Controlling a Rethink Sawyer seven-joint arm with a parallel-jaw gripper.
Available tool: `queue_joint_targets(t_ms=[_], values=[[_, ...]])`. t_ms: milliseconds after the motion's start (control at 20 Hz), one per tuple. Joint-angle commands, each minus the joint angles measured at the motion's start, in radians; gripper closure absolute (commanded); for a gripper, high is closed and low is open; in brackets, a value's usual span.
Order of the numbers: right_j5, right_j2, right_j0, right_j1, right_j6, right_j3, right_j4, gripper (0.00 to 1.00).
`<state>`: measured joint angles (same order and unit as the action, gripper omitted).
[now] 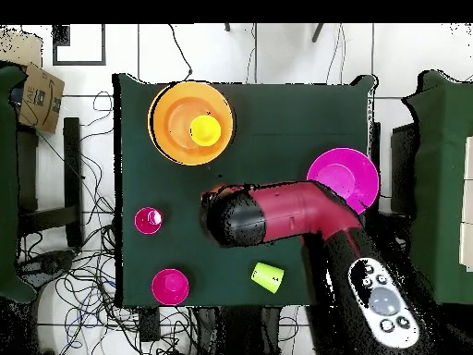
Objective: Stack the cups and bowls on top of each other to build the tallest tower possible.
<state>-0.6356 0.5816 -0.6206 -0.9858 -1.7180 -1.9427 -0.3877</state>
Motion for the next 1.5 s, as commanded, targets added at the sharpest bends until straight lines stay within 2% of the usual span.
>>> queue_joint_targets(t_ms=[50,300,550,1100,1500], values=[[-0.113,-0.108,0.130,-0.129,-0.267,-0.089,0.078,0.00],[-0.156,-0.172,0.245,-0.155,-0.351,-0.063,0.096,0.00],[-0.129,-0.225,0.315,-0.142,-0.406,-0.062,0.080,0.00],[-0.026,-0.303,0.359,-0.080,-0.418,-0.091,0.008,0.00],[0.058,-0.355,0.367,-0.046,-0.389,-0.110,-0.025,0.00]])
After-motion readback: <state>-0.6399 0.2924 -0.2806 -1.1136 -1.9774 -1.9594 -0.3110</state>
